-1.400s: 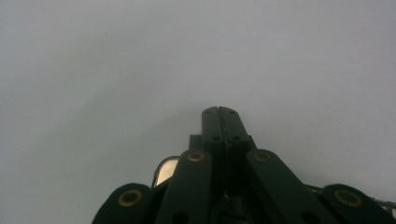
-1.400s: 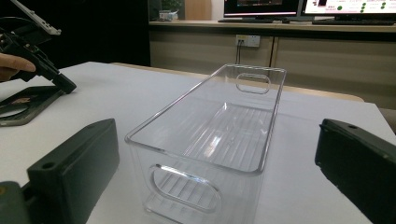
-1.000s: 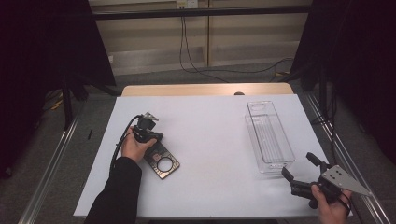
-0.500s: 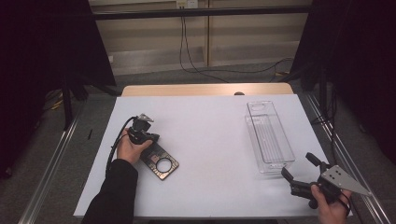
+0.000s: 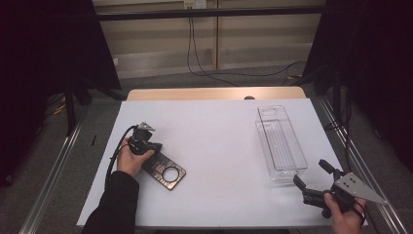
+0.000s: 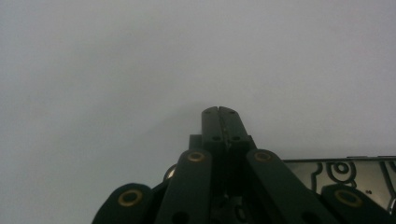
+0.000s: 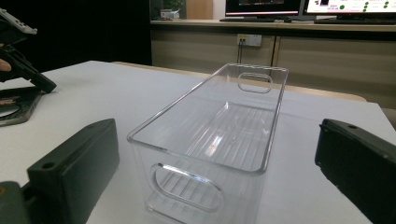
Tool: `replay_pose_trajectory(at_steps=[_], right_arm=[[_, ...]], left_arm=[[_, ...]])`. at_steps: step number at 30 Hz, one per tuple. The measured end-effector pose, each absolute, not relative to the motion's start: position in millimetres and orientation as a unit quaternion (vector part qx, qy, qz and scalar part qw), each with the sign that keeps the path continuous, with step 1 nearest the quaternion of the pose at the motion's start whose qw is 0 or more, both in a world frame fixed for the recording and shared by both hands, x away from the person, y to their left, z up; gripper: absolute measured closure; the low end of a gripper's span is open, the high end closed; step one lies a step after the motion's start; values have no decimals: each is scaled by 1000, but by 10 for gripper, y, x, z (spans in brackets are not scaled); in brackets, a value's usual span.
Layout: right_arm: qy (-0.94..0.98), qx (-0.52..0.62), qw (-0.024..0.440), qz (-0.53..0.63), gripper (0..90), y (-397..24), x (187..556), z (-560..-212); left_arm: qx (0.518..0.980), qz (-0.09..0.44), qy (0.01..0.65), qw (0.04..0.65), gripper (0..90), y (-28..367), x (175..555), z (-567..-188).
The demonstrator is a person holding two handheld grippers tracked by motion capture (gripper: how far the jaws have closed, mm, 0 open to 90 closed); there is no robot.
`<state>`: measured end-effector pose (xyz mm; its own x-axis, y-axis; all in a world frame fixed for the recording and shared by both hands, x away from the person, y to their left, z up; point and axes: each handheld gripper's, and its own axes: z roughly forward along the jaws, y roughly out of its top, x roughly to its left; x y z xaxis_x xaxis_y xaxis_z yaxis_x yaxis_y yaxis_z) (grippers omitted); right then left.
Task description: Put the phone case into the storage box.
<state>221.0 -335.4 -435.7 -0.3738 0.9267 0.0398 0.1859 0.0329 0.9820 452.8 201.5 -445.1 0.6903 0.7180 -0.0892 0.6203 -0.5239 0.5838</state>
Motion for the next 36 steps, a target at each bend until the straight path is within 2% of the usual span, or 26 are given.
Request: replay_pose_trajectory(at_steps=[36], right_arm=[[633, 438, 343, 538, 0, -3337, 2209, -4354]], left_arm=[[856, 86, 400, 315, 900, 2300, 4272, -4451]])
